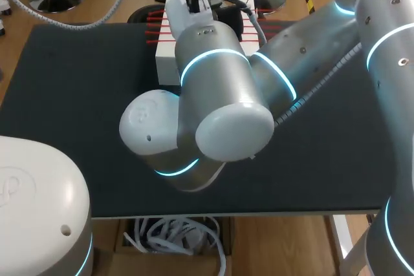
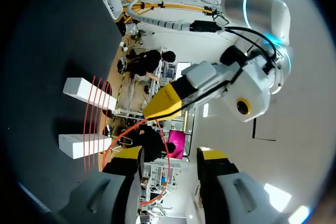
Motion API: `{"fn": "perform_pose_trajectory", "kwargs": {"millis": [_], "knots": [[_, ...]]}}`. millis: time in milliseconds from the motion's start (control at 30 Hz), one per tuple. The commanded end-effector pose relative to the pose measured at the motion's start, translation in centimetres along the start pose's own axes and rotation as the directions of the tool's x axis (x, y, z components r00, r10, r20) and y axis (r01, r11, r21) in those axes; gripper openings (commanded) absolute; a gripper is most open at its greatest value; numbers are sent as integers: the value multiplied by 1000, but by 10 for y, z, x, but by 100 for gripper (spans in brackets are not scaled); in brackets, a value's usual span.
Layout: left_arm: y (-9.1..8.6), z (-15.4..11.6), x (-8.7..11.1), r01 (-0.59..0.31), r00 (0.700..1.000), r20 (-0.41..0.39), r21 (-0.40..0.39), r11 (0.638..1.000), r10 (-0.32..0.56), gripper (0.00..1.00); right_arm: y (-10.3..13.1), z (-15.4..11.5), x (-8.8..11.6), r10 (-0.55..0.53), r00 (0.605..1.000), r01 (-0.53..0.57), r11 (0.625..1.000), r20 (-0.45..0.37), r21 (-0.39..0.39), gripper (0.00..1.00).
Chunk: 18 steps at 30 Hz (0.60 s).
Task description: Grab the tape and strap the tape.
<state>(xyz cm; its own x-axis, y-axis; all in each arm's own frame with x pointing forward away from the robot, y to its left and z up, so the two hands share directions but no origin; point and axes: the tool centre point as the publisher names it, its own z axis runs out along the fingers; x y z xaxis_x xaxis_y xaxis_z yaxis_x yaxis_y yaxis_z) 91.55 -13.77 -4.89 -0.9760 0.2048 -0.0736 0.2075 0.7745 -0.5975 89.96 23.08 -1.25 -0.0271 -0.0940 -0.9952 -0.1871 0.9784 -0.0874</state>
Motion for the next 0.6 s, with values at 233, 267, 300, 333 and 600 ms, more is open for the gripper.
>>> {"fn": "perform_pose_trajectory", "kwargs": {"millis": [233,267,300,333,600], "knots": [[0,-1,1,1,1000,0,-3,1000,-1,0,-27,-28,-17,32,999,-32,999,-4,15,48],[0,-1,1,1,1000,0,-3,1000,-1,0,-30,-30,-18,34,999,-34,999,-2,19,49],[0,-1,1,1,1000,0,-3,1000,-1,0,-33,-31,-18,36,999,-36,999,-1,27,51],[0,-1,1,1,1000,0,-3,1000,-1,0,-36,-33,-19,39,999,-39,999,-1,32,55],[0,-1,1,1,1000,0,-3,1000,-1,0,-69,-39,-26,59,998,-59,995,3,78,100]]}}
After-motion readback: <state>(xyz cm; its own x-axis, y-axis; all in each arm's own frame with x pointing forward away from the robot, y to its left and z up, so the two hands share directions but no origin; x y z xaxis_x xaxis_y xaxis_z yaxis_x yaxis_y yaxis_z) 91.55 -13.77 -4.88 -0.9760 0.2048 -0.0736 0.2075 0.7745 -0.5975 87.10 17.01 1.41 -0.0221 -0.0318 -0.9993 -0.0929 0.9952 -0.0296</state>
